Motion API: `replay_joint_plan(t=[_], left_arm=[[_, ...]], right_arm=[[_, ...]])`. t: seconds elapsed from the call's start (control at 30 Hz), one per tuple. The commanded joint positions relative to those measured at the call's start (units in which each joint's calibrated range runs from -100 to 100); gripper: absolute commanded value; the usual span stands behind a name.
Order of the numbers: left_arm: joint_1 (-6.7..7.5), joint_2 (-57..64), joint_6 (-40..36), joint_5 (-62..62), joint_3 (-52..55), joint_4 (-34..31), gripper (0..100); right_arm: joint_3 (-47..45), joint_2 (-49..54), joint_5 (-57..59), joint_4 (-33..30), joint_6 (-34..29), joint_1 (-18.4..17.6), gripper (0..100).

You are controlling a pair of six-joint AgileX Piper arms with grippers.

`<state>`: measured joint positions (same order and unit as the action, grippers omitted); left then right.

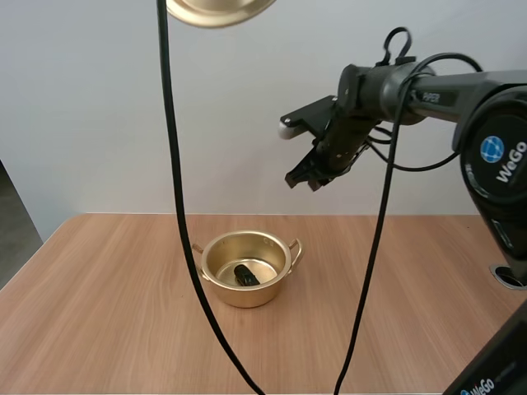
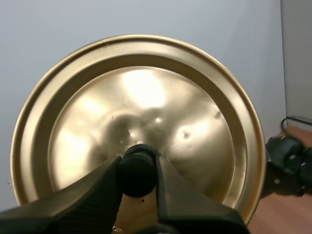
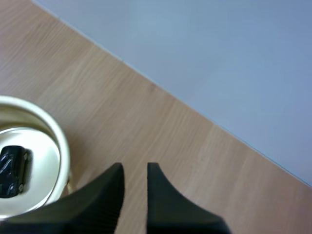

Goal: Open the pot, put the car inside, and close it

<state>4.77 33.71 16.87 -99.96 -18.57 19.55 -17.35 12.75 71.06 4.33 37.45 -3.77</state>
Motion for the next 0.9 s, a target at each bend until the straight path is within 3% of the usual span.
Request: replay_joint_plan(t=[0.0, 0.13, 0.33, 0.57, 0.87], left_arm=[[-0.02, -1.16, 0.88, -0.04, 5.95, -0.10, 0], [-0.02, -2.62, 2.65, -0.04, 15.56, -0.10, 0], [-0.02, -6.01, 5.23, 1.69, 31.78, 0.00, 0], [0.15, -12.57, 8.07, 12.93, 45.07, 1.43, 0], [0.15, -23.34, 9.35, 15.95, 48.44, 2.14, 0]], right_arm=[[0.09, 2.93, -0.44, 0.49, 0.91, 9.97, 0], [0.09, 5.54, -0.08, 6.29, 4.28, 12.87, 0], [0.09, 9.44, 0.13, 14.06, 5.42, 13.02, 0], [0.09, 11.22, 0.13, 14.29, 6.09, 13.02, 0], [0.09, 11.30, 0.31, 15.47, 7.28, 13.02, 0]])
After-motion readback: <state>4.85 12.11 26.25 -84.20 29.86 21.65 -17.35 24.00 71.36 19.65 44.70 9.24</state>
